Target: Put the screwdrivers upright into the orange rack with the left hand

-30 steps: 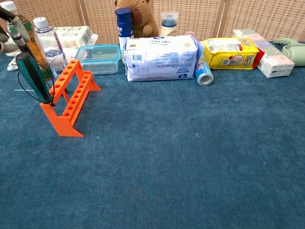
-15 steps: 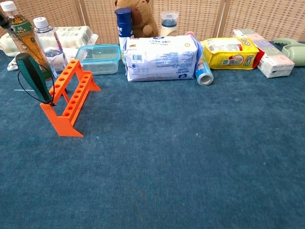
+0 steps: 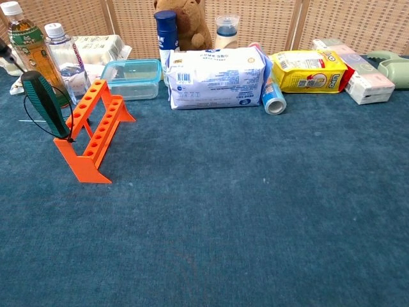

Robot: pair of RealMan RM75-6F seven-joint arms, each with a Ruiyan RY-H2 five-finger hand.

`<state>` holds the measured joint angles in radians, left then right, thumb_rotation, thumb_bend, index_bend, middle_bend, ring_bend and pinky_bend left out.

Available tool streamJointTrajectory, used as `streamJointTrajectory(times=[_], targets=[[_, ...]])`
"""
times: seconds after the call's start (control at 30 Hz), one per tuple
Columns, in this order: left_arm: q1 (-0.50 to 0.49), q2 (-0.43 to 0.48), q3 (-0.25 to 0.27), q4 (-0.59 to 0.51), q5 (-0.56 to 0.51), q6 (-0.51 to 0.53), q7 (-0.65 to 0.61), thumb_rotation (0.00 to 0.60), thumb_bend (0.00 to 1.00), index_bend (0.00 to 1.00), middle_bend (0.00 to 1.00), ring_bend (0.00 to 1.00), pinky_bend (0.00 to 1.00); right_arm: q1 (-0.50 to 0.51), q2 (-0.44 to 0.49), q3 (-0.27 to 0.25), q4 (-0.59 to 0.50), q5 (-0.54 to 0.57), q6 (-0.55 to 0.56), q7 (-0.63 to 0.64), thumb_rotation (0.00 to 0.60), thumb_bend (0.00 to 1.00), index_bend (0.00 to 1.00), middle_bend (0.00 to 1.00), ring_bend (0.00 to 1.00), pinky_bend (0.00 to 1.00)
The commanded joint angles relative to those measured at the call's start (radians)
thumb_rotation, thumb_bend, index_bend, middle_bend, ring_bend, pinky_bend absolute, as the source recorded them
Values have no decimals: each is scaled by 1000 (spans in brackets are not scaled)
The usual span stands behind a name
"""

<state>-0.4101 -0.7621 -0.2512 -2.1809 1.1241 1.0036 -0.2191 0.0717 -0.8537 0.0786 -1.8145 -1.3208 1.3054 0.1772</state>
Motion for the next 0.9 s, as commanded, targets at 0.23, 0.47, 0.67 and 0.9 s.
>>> streamJointTrajectory(times=[0.23,0.47,0.67,0.9], targets=[[-27,-16,5,47,15,-57,-65,600,438,598,1000,961,1000,0,1,1,2,4,-2,4,600,0,59,0,0,0],[-41,-33,2,62,16,-62,-83,600,438,597,1000,961,1000,1,1,2,5,8,-5,9,600,0,59,0,0,0],[-55,-53,3,70,-5,-51,-55,600,439,598,1000,961,1000,4,0,2,8,11,-11,10,600,0,59,0,0,0],[-69,-66,6,79,-9,-56,-42,600,439,597,1000,961,1000,5,0,3,8,14,-11,10,600,0,59,0,0,0]])
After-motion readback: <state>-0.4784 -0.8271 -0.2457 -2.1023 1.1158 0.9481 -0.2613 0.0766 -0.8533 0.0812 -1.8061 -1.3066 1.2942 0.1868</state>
